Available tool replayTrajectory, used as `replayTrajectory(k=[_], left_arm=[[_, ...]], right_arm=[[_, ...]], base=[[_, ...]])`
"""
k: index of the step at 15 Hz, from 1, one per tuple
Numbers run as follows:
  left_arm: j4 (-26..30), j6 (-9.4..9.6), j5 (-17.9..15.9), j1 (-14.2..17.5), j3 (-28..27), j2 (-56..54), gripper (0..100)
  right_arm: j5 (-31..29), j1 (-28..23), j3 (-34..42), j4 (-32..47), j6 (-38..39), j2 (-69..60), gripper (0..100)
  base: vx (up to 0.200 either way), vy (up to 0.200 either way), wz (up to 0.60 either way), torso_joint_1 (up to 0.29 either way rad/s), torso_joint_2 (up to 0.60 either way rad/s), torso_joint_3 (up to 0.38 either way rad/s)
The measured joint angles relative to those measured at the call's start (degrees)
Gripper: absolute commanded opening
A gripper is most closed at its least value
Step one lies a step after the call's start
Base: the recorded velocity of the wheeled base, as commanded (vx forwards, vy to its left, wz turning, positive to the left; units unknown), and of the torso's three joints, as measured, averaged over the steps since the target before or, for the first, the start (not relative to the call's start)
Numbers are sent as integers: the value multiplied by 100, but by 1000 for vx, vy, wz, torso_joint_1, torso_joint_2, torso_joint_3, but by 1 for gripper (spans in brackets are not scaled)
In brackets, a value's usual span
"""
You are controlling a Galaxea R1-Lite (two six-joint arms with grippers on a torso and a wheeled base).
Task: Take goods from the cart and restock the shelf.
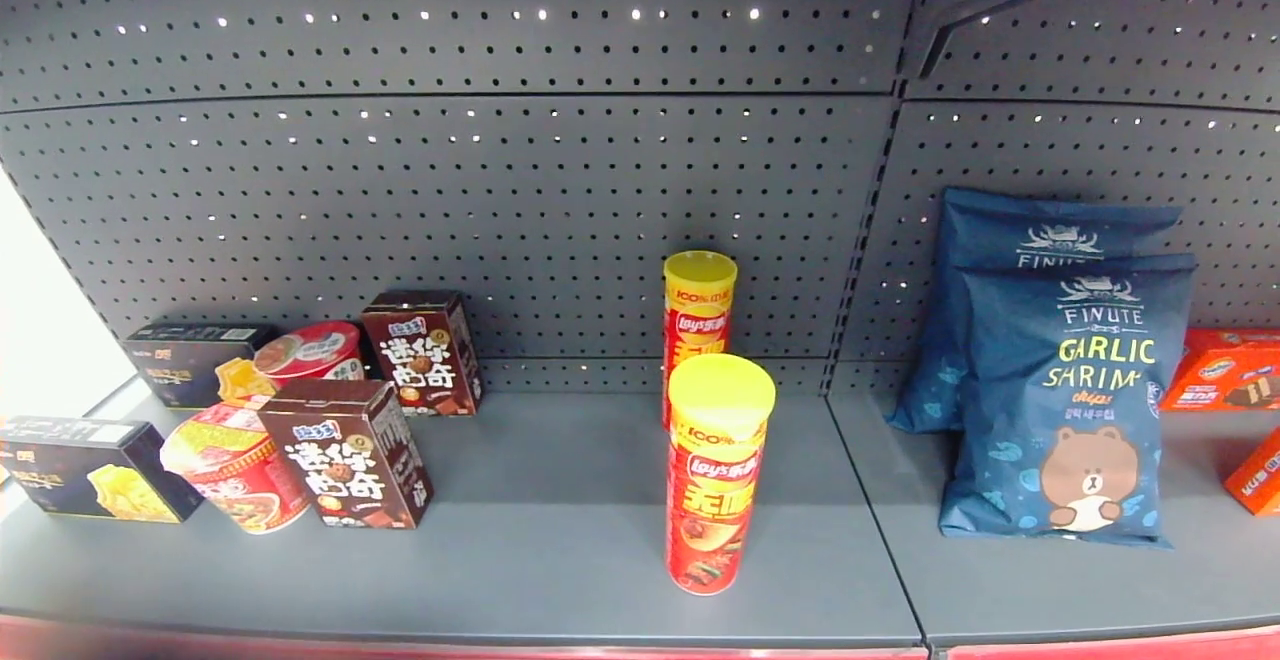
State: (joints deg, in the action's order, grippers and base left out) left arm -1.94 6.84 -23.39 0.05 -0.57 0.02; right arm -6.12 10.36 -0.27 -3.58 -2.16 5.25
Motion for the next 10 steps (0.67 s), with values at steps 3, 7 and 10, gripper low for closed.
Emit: replayTrajectory(k=[3, 7, 10], left_arm=[[-2, -169, -4, 2, -5, 0, 100], [-5, -202, 57, 2, 5, 0, 100], [-6, -294, 44, -5, 5, 0, 100]], right_arm=[[0, 0, 0, 0, -18, 4, 100], [5, -4, 5, 0, -20, 6, 100], [5, -6, 5, -5, -18, 9, 100]], base=[[0, 0, 0, 0, 0, 0], [0, -50, 0, 2, -1, 1], [0, -67, 0, 1, 1, -1]])
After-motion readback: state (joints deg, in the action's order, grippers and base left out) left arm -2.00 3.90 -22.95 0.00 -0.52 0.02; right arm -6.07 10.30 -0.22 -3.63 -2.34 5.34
